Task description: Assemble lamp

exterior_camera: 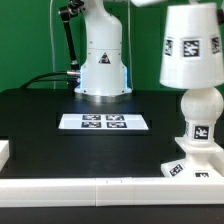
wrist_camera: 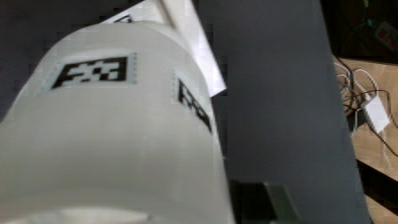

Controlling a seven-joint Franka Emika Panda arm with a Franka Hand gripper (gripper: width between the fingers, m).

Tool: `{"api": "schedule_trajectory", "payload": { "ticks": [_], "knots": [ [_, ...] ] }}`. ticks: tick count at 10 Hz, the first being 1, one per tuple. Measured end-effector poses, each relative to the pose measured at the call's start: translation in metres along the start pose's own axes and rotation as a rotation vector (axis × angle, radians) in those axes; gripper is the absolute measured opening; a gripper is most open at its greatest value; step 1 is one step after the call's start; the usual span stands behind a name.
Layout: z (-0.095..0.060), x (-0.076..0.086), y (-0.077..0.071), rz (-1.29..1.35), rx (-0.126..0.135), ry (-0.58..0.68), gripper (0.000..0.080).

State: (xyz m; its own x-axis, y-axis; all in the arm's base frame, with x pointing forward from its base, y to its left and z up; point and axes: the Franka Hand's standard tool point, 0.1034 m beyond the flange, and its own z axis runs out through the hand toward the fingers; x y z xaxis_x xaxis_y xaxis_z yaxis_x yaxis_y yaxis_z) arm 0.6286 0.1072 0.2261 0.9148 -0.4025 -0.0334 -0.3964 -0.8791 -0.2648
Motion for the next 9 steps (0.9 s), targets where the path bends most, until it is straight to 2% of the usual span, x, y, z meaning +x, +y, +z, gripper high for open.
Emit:
{"api": "schedule_trajectory", "payload": {
  "ticks": [2, 3, 4, 5, 6, 9],
  "knots": [
    [0.000, 0.001, 0.002, 0.003, -0.001, 0.000, 0.0044],
    [0.003, 0.000, 0.006, -0.026, -0.017, -0.001, 0.0044],
    [0.011, -0.002, 0.013, -0.065, -0.062, -0.002, 0.0044],
    [0.019, -0.007, 0.009, -0.101, -0.108, 0.007, 0.0044],
    [0.030, -0.015, 0.003, -0.141, -0.131, 0.008, 0.0044],
    [0.043, -0.018, 0.011, -0.155, -0.133, 0.018, 0.0044]
  ]
}}
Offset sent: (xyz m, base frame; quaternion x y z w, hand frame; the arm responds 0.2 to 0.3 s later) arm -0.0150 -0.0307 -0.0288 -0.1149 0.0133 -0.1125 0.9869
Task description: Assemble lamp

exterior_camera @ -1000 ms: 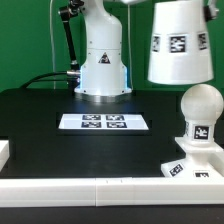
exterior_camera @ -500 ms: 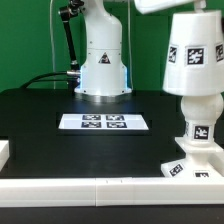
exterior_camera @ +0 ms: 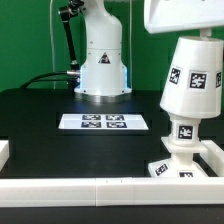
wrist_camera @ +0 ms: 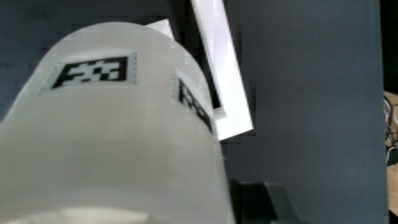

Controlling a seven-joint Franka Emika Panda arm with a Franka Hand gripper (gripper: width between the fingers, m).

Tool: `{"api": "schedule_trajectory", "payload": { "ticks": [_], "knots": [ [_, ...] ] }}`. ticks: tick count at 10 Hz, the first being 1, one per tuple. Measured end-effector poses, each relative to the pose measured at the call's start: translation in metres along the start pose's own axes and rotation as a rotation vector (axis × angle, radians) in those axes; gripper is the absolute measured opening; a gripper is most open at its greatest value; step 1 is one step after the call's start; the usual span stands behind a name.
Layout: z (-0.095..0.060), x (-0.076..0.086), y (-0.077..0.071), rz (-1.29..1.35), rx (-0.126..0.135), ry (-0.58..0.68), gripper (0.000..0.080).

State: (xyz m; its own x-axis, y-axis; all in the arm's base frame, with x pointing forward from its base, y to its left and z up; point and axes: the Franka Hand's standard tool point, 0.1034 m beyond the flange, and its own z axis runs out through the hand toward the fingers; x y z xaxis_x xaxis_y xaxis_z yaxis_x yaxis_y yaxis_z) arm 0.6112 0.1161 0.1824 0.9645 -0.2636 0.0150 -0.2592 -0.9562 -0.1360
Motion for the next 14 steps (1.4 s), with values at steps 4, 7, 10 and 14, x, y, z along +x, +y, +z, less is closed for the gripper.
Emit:
{"api": "schedule_trajectory", "payload": {
  "ticks": [4, 7, 10, 14],
  "knots": [
    [0.026, 0.003, 0.016, -0.084, -0.004, 0.027, 0.0044],
    [0.034, 0.006, 0.021, -0.119, -0.008, 0.026, 0.0115],
    [0.031, 0.008, 0.026, -0.123, -0.009, 0.023, 0.0306],
    [0.000, 0.009, 0.028, -0.114, -0.024, -0.051, 0.0684]
  ]
}}
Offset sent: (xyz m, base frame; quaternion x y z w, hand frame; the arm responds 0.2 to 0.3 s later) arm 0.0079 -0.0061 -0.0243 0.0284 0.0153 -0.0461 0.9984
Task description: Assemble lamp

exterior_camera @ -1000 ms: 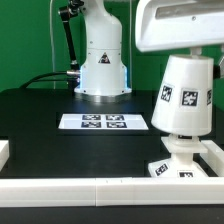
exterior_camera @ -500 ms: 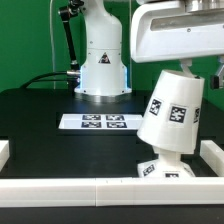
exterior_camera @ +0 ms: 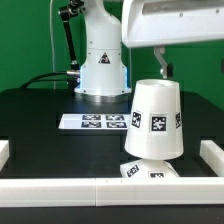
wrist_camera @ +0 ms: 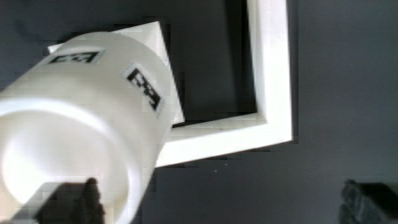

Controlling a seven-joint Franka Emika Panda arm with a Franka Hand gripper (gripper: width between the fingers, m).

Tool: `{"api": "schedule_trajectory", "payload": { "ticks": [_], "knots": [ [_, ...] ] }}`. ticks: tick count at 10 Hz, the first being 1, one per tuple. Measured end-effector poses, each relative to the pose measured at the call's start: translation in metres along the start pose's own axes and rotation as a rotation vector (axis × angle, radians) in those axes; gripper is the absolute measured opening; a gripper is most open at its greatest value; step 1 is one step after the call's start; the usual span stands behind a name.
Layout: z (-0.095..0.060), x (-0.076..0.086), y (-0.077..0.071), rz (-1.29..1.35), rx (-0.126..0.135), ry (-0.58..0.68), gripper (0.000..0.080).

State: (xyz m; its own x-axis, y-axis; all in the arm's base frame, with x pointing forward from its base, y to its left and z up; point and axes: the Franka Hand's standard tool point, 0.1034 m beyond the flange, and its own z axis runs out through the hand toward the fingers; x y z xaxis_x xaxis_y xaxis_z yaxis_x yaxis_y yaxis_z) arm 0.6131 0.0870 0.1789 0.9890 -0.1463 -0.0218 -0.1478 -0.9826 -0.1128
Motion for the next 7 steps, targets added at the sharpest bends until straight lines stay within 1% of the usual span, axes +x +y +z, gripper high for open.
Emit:
{"api": "schedule_trajectory", "payload": {
  "ticks": [1, 2, 3, 4, 5, 6, 7],
  "knots": [
    [-0.012, 0.001, -0.007, 0.015, -0.019, -0.019, 0.0696],
    [-0.019, 0.002, -0.016, 0.018, -0.037, -0.021, 0.0696],
    [-0.018, -0.001, -0.027, 0.038, -0.064, -0.016, 0.0699],
    [-0.013, -0.008, -0.042, 0.039, -0.104, 0.002, 0.0699],
    [-0.006, -0.013, -0.051, 0.016, -0.108, 0.007, 0.0699],
    [-0.008, -0.010, -0.045, 0.017, -0.105, 0.009, 0.0699],
    [-0.008, -0.009, -0.043, 0.021, -0.106, 0.009, 0.0699]
  ]
}}
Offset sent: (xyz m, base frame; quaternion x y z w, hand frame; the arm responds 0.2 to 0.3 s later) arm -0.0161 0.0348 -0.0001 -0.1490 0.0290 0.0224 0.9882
